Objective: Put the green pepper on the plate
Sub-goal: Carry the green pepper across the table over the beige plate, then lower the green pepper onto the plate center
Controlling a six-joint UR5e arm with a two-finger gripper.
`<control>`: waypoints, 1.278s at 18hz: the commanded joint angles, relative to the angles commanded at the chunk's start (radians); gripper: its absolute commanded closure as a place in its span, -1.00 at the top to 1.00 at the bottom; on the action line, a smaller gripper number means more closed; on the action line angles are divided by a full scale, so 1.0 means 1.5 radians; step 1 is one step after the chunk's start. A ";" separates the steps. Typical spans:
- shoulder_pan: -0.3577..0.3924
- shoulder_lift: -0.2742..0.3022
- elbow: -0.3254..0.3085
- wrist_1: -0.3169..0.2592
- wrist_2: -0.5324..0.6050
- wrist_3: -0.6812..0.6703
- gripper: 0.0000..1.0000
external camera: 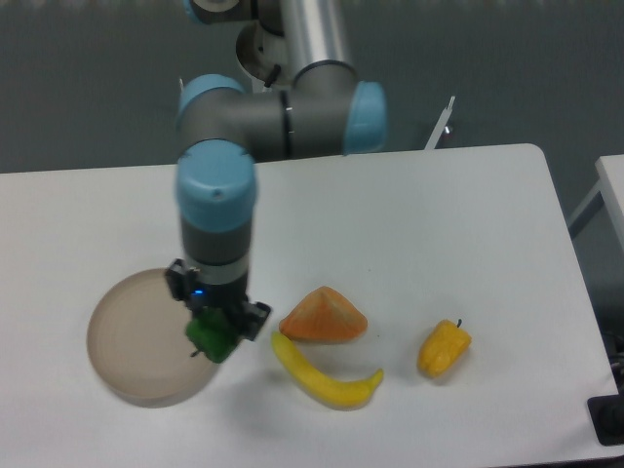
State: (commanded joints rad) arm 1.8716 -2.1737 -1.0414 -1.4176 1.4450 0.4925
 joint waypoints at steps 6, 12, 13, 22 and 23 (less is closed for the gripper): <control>-0.031 0.001 -0.096 0.108 0.000 -0.051 -0.05; -0.040 0.001 -0.156 0.179 -0.008 -0.065 -0.04; -0.040 0.001 -0.156 0.179 -0.015 -0.068 -0.04; -0.042 -0.007 -0.170 0.185 -0.023 -0.062 -0.03; -0.042 -0.007 -0.171 0.185 -0.023 -0.062 -0.02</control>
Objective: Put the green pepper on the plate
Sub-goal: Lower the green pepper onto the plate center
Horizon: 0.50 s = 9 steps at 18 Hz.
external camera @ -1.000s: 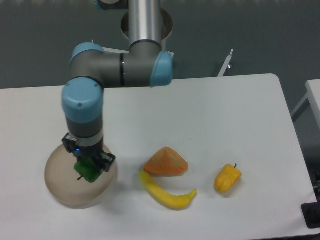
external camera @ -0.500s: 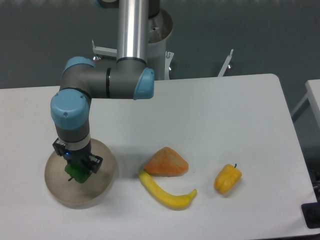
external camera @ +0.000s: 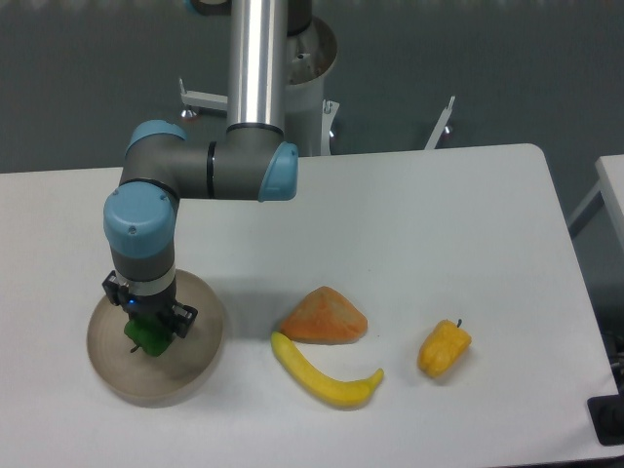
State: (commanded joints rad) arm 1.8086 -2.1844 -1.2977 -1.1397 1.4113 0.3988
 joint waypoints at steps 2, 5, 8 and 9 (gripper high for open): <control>0.000 -0.002 -0.003 0.001 0.000 0.001 -0.02; -0.001 -0.006 -0.004 0.004 -0.001 0.002 -0.02; -0.001 -0.008 -0.012 0.019 0.000 0.002 -0.02; -0.001 -0.008 -0.014 0.024 -0.001 0.002 -0.02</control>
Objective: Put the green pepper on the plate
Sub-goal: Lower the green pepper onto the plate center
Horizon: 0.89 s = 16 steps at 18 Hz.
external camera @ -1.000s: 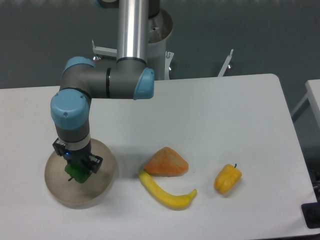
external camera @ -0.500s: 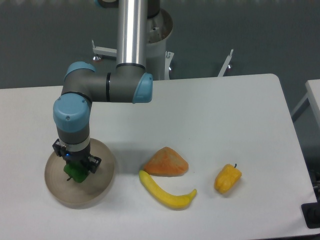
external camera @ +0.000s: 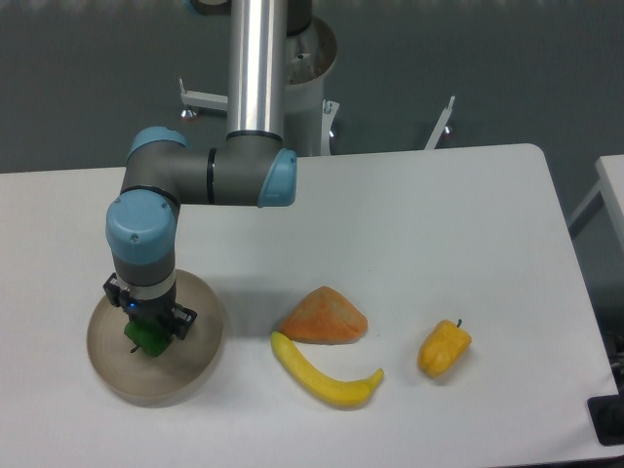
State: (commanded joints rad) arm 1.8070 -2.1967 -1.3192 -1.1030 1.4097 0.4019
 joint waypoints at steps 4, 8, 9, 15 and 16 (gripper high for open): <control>-0.001 -0.002 0.001 0.001 0.000 0.001 -0.01; -0.001 -0.005 0.001 0.004 0.000 0.001 0.00; -0.001 -0.005 0.001 0.004 0.000 0.001 0.01; -0.001 -0.005 0.001 0.004 0.000 0.003 0.25; -0.001 -0.005 0.001 0.004 0.000 0.003 0.35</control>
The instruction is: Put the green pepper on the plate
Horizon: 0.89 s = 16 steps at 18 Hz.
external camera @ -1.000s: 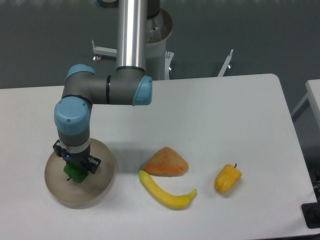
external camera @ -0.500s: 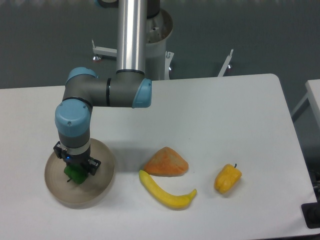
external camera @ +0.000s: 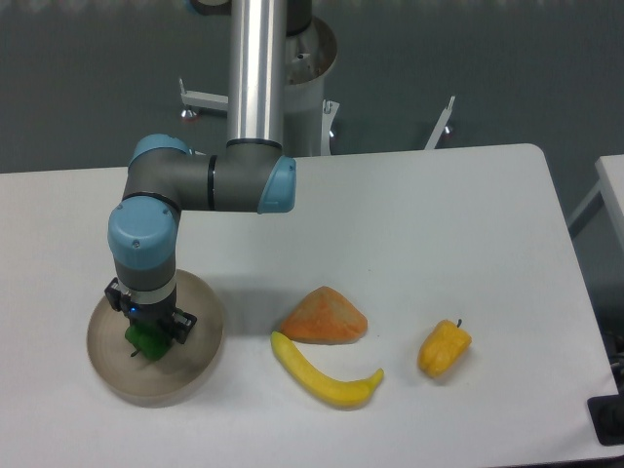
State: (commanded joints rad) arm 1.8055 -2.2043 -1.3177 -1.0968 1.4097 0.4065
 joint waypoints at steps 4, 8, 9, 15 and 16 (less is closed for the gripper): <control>0.000 0.004 0.001 0.000 0.000 0.002 0.71; 0.002 0.011 0.007 -0.003 0.004 0.026 1.00; 0.003 0.016 0.007 -0.003 0.005 0.029 1.00; 0.063 0.067 -0.001 -0.010 0.023 0.147 1.00; 0.083 0.077 -0.003 -0.011 0.035 0.177 1.00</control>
State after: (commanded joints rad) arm 1.9295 -2.0894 -1.3223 -1.1137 1.4617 0.6714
